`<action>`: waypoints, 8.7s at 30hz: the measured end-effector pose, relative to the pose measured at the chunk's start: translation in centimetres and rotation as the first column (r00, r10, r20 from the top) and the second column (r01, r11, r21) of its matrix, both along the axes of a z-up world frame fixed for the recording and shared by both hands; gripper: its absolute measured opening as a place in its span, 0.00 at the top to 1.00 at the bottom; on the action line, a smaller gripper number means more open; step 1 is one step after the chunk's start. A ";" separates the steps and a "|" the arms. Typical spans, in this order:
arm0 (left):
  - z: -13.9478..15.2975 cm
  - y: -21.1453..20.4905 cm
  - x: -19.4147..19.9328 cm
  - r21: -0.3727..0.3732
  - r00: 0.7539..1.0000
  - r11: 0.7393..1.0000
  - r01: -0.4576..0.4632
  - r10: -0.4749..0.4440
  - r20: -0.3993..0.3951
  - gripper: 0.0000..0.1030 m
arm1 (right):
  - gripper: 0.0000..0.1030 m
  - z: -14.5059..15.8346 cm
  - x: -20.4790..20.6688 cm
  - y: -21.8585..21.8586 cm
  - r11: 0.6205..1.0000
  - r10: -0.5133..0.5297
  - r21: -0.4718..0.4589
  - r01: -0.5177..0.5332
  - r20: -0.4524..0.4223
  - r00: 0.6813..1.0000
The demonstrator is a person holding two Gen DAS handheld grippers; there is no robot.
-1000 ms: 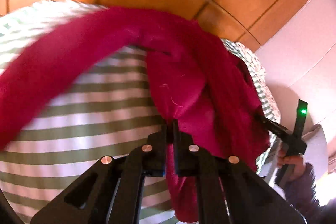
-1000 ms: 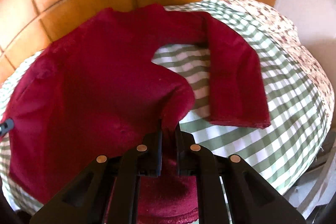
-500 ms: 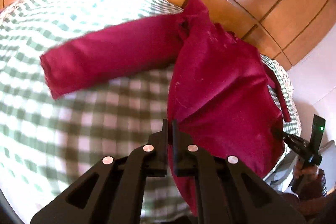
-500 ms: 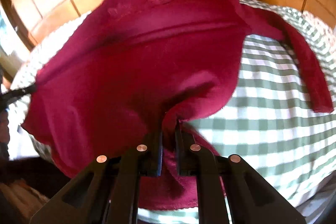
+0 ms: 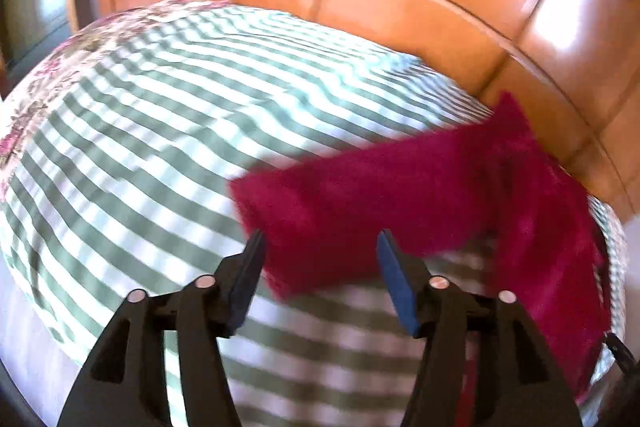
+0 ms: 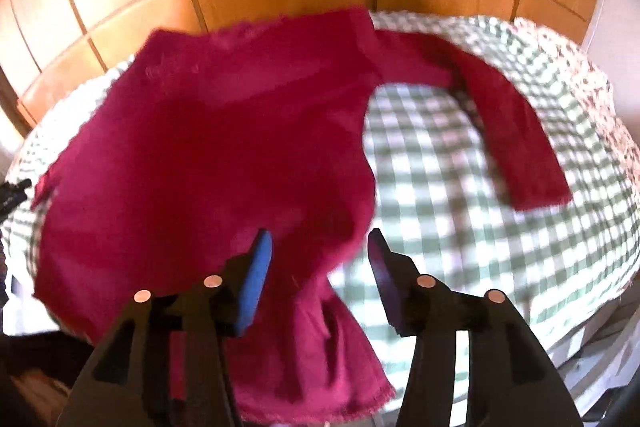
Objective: Fold small clothes
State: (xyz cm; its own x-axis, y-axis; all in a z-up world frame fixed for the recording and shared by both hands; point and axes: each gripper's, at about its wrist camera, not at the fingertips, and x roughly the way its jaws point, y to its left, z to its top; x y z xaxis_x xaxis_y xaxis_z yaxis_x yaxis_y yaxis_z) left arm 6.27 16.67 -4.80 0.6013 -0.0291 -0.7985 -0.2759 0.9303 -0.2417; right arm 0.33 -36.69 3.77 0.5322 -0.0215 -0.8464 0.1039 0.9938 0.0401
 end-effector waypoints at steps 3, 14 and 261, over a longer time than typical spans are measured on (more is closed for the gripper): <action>-1.6 0.8 2.4 -0.023 0.998 1.000 -0.010 0.008 -0.055 0.34 | 0.41 -0.2 1.8 2.0 0.999 0.036 0.027 -0.037 0.016 0.999; -1.6 2.2 6.2 0.229 0.998 0.973 -0.024 0.035 -0.045 0.92 | 0.41 -3.3 6.7 10.4 0.977 0.184 0.114 -0.180 -0.029 0.982; -3.9 -21.4 4.2 0.148 0.925 0.917 0.371 -0.379 0.032 0.02 | 0.93 2.8 19.9 -9.2 0.919 -0.186 0.388 0.068 0.274 0.943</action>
